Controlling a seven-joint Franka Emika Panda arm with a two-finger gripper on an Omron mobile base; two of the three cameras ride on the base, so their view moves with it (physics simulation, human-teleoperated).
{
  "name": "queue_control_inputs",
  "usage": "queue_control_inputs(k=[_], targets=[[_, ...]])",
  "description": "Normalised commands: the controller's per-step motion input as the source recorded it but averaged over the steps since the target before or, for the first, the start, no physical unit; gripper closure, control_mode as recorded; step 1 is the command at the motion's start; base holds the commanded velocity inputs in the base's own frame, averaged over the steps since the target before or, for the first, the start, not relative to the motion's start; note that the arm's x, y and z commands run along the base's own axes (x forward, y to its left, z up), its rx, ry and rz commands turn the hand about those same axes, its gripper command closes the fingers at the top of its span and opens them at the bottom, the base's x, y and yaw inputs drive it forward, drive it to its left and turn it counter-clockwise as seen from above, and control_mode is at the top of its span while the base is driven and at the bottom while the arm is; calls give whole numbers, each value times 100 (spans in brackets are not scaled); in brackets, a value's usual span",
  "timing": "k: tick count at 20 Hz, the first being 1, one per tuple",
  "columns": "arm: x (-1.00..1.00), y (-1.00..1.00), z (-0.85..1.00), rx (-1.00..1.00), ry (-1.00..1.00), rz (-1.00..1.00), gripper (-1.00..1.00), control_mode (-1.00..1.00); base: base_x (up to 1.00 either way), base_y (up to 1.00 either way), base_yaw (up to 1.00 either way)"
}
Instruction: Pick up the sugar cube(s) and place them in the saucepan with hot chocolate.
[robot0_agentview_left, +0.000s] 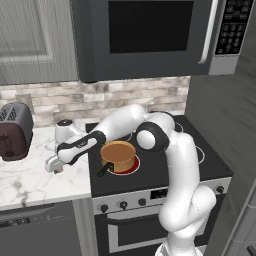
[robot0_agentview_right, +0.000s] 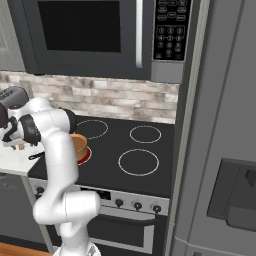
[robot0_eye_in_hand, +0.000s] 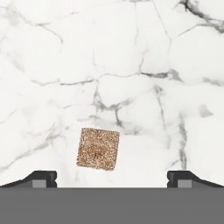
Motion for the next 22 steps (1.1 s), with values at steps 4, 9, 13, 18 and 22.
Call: queue_control_inputs(k=[4,9,13,18,22], targets=[[-3,0,0,0,0,0,-100,-100,0,0,0],[0,0,0,0,0,0,-100,-100,0,0,0],[0,0,0,0,0,0,-100,-100,0,0,0],[0,10,-2,0,0,0,-100,-100,0,0,0],[0,16,-3,0,0,0,-100,-100,0,0,0]])
